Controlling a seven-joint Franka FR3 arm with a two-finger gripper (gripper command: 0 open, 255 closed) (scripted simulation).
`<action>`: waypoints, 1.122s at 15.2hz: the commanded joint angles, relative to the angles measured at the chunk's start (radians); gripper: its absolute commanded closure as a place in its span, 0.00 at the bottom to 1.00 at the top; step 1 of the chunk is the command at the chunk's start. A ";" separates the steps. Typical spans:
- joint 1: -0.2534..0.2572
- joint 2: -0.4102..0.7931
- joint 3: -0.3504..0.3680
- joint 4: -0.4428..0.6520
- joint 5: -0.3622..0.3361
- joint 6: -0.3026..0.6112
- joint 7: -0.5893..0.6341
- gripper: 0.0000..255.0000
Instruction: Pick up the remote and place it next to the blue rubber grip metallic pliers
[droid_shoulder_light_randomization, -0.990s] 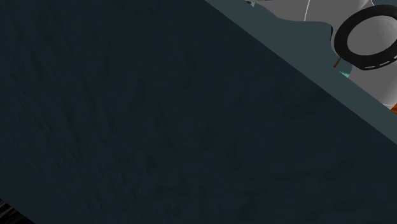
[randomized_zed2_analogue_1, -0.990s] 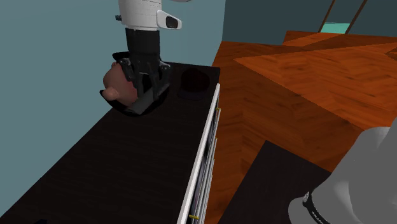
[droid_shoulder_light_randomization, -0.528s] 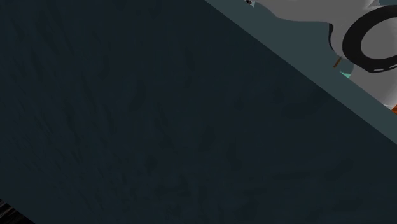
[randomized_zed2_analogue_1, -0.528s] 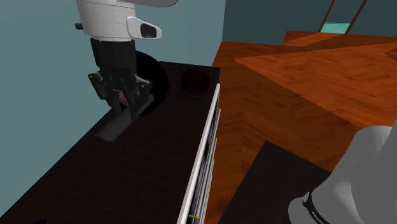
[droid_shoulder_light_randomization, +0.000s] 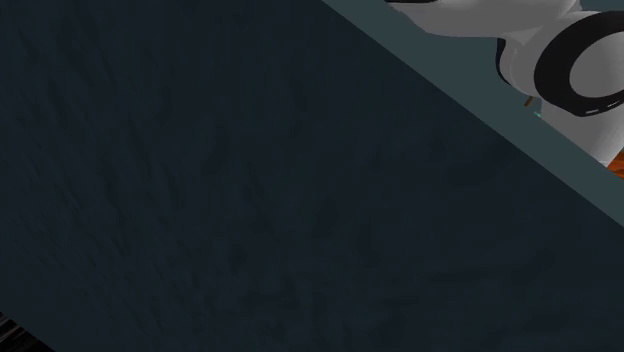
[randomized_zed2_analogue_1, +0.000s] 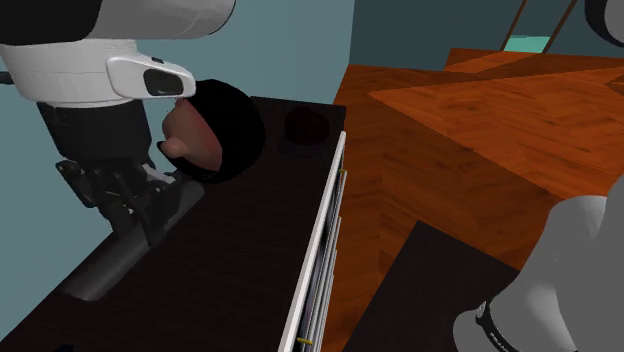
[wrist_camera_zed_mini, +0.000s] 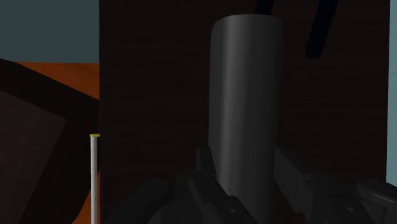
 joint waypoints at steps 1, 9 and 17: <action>0.007 -0.002 0.005 -0.022 0.001 0.023 0.010 1.00; 0.008 0.007 0.006 -0.118 0.003 0.126 -0.009 1.00; 0.011 0.031 0.006 -0.198 0.002 0.227 -0.023 1.00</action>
